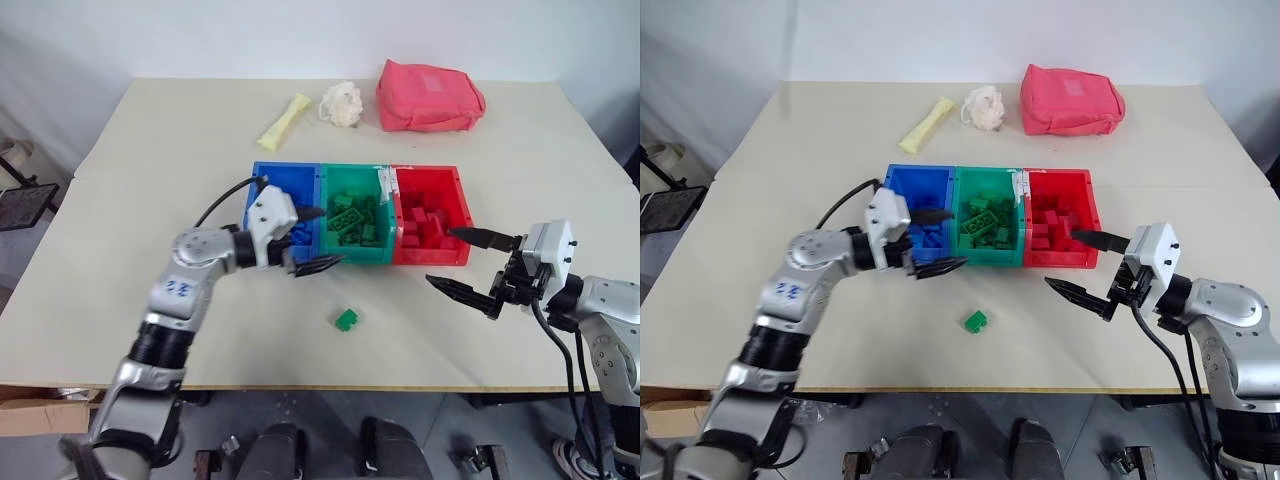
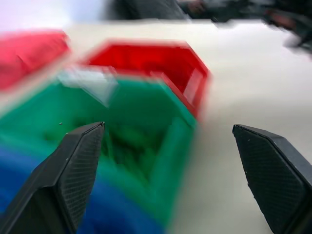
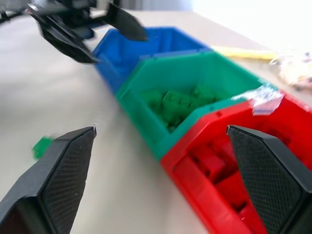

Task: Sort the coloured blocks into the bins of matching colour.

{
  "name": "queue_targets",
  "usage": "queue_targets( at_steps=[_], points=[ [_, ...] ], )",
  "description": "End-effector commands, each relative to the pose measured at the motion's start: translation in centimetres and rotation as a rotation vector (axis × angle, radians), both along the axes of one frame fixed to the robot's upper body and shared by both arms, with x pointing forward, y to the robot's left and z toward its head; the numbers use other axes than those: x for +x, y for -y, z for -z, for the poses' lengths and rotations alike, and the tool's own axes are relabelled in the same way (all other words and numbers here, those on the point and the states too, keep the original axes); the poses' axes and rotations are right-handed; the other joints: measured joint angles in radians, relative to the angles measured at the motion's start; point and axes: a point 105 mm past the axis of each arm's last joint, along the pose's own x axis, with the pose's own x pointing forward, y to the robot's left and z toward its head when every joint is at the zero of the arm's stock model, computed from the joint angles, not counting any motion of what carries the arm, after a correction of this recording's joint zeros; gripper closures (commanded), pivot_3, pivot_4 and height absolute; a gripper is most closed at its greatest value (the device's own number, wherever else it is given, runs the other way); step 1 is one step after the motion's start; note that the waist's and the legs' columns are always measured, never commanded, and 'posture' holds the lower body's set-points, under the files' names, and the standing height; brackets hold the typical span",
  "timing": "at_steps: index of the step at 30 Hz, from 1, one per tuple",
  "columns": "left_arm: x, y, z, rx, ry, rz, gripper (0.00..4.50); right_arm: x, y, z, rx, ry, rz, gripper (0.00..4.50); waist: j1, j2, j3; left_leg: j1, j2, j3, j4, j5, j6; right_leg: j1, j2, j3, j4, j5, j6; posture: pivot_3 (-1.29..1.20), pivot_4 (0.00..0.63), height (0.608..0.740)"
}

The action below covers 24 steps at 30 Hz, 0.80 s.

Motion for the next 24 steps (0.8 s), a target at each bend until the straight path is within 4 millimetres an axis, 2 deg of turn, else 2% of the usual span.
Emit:
queue_targets(
  at_steps=[1, 6, 8, 11, 14, 17, 24],
  points=[
    [-2.6, -1.6, 0.1, 0.032, -0.033, 0.079, 0.04, 0.0, 0.1, 0.1, -0.065, -0.013, -0.059, 0.00, -0.002, 0.000, 0.000, 0.000, 0.000, 0.000, 0.000, 0.000, 0.000, 0.000, 0.000, 0.000, 0.000, 0.000, 0.000, 0.00, 0.150, 0.740],
    [-5.1, -5.0, 2.2, 0.092, -0.075, 0.070, 0.04, 0.2, 0.5, 0.9, -0.127, -0.054, -0.114, 0.00, -0.003, 0.000, 0.000, 0.000, 0.000, -0.001, 0.000, 0.000, 0.000, 0.001, -0.001, 0.002, -0.001, 0.000, 0.000, 0.00, 0.150, 0.740],
    [-5.7, -5.6, 2.5, 0.099, -0.075, 0.060, 0.04, 0.2, 0.8, 1.0, -0.138, -0.063, -0.127, 0.00, -0.002, 0.000, 0.000, 0.000, 0.000, -0.002, 0.000, 0.000, 0.000, 0.000, -0.001, 0.003, -0.001, 0.000, -0.001, 0.00, 0.150, 0.740],
    [-7.5, -7.5, 4.0, 0.131, -0.129, 0.037, 0.04, 0.1, 1.0, 1.1, -0.146, -0.074, -0.157, 0.00, -0.003, 0.000, 0.000, 0.000, 0.000, -0.004, 0.000, 0.000, 0.000, 0.002, -0.002, 0.004, -0.002, 0.000, -0.001, 0.00, 0.150, 0.740],
    [-8.2, -8.1, 4.5, 0.160, -0.134, 0.025, 0.04, 0.0, 1.1, 1.2, -0.142, -0.087, -0.184, 0.00, -0.002, 0.000, 0.000, 0.000, 0.001, -0.004, -0.001, -0.001, -0.001, 0.001, -0.004, 0.005, -0.003, -0.001, -0.001, 0.00, 0.150, 0.740],
    [-7.6, -7.3, 4.4, 0.155, -0.096, -0.003, 0.04, -0.1, 1.1, 1.3, -0.139, -0.082, -0.205, 0.00, 0.002, 0.000, 0.000, 0.000, 0.000, -0.006, 0.000, -0.001, -0.002, 0.002, -0.004, 0.003, -0.002, -0.001, -0.002, 0.00, 0.150, 0.740],
    [-6.8, -2.0, 5.2, 0.115, -0.038, 0.014, 0.04, -0.3, 0.9, 1.1, -0.137, -0.083, -0.204, 0.00, -0.001, 0.001, 0.000, 0.000, -0.001, -0.007, -0.001, -0.001, -0.001, 0.002, -0.002, 0.003, -0.002, -0.001, -0.001, 0.00, 0.150, 0.740]
  ],
)
